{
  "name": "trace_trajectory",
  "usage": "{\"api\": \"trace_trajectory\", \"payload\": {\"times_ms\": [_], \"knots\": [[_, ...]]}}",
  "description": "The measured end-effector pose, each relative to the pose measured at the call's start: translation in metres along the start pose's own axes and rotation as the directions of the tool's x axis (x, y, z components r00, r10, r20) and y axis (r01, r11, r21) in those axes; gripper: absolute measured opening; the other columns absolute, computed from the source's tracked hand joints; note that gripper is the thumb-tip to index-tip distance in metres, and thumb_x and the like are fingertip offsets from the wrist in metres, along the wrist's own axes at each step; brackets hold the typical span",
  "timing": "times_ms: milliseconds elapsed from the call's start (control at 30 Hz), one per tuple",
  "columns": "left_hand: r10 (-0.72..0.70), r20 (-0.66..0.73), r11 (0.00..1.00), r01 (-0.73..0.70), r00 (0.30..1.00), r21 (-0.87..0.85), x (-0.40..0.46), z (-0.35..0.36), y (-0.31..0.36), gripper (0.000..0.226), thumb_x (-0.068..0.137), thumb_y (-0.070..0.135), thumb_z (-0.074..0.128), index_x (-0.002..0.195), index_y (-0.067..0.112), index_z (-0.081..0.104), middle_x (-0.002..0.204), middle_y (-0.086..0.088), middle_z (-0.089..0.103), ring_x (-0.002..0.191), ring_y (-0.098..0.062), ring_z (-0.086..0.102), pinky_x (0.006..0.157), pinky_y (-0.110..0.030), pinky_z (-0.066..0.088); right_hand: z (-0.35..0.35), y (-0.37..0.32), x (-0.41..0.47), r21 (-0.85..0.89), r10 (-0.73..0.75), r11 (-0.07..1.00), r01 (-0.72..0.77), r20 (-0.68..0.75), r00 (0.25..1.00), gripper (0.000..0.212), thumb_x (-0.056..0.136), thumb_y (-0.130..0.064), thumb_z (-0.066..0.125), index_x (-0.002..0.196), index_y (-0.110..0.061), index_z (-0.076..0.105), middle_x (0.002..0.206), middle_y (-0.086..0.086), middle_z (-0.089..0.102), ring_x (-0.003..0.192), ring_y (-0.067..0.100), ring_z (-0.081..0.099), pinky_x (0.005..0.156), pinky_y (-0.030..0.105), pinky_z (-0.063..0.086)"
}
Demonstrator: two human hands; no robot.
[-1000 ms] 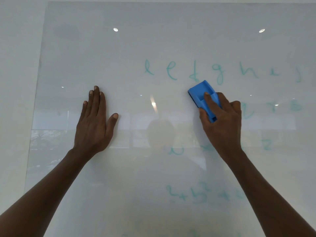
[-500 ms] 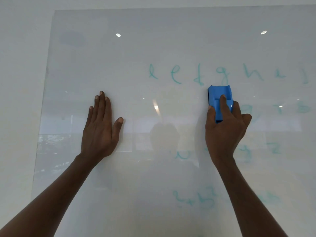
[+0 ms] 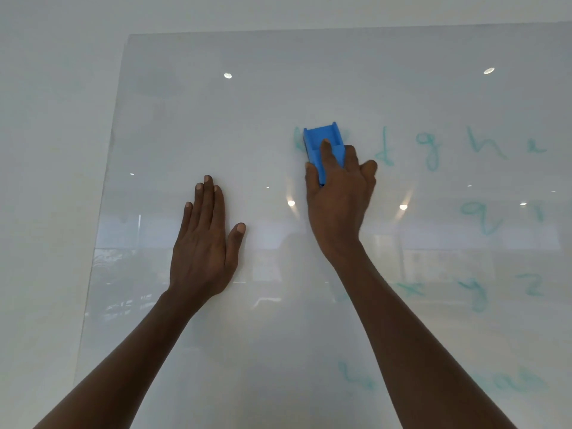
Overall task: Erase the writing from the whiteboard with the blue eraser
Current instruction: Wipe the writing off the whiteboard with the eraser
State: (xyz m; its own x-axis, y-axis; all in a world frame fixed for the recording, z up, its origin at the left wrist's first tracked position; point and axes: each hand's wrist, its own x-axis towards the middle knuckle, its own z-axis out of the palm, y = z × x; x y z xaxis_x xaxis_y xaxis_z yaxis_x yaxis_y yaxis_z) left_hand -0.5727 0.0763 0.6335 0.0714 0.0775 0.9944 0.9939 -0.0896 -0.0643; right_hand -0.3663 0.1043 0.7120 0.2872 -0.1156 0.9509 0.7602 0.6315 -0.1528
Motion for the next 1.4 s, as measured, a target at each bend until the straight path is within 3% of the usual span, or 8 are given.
{"api": "trace_trajectory", "payload": {"times_ms": [167,367,600,1100,1300,1400], "knots": [[-0.007,0.007,1.0,0.007,1.0,0.002,0.0,0.0,-0.001,0.075,0.106,0.051,0.017,0.163,0.004,0.005,0.173,-0.007,-0.003,0.16,-0.018,-0.006,0.128,-0.029,-0.004,0.016,-0.033,0.002,0.025,-0.142,0.99,0.14,0.07,0.987,0.046,0.097,-0.037,0.055,0.139,-0.017,0.055,0.131,0.014,0.058,0.096,0.032,0.05,0.081,0.041,0.045],[-0.009,0.016,1.0,0.009,1.0,-0.005,0.0,-0.001,0.0,0.075,0.106,0.051,0.018,0.163,0.004,0.006,0.173,-0.007,-0.003,0.16,-0.018,-0.005,0.128,-0.03,-0.003,0.023,-0.034,0.01,0.02,-0.343,0.939,0.343,0.113,0.933,0.047,0.092,-0.033,0.056,0.136,-0.015,0.058,0.128,0.014,0.059,0.092,0.029,0.05,0.076,0.038,0.047],[-0.005,0.015,1.0,0.005,1.0,-0.002,0.001,-0.002,0.0,0.075,0.106,0.052,0.017,0.163,0.005,0.005,0.173,-0.007,-0.003,0.16,-0.017,-0.006,0.127,-0.024,-0.008,0.01,-0.024,0.027,0.035,-0.373,0.927,0.373,0.19,0.908,0.047,0.094,-0.03,0.055,0.138,-0.015,0.056,0.128,0.013,0.058,0.097,0.032,0.049,0.081,0.041,0.046],[-0.003,0.024,1.0,0.003,1.0,0.017,0.0,-0.002,-0.001,0.078,0.106,0.055,0.016,0.163,0.004,0.005,0.173,-0.006,-0.004,0.16,-0.017,-0.006,0.128,-0.027,-0.004,-0.059,0.111,0.071,-0.05,-0.026,0.998,0.031,0.09,0.996,0.049,0.097,-0.032,0.053,0.143,-0.018,0.05,0.125,0.012,0.06,0.097,0.036,0.044,0.083,0.046,0.046],[-0.005,0.018,1.0,0.005,1.0,0.015,0.0,-0.002,0.0,0.079,0.105,0.057,0.014,0.163,0.004,0.004,0.173,-0.006,-0.004,0.159,-0.016,-0.007,0.127,-0.025,-0.007,-0.073,0.133,0.055,-0.073,0.118,0.99,-0.116,0.011,0.993,0.05,0.098,-0.032,0.052,0.145,-0.016,0.048,0.112,0.014,0.061,0.09,0.025,0.033,0.081,0.044,0.046],[-0.007,0.019,1.0,0.007,1.0,0.012,0.0,-0.001,0.0,0.079,0.105,0.056,0.015,0.163,0.003,0.004,0.173,-0.006,-0.005,0.16,-0.017,-0.007,0.127,-0.026,-0.006,-0.07,0.127,0.05,-0.114,0.178,0.977,-0.179,-0.015,0.984,0.05,0.099,-0.034,0.05,0.147,-0.017,0.046,0.117,0.013,0.06,0.093,0.03,0.04,0.081,0.042,0.045]]}}
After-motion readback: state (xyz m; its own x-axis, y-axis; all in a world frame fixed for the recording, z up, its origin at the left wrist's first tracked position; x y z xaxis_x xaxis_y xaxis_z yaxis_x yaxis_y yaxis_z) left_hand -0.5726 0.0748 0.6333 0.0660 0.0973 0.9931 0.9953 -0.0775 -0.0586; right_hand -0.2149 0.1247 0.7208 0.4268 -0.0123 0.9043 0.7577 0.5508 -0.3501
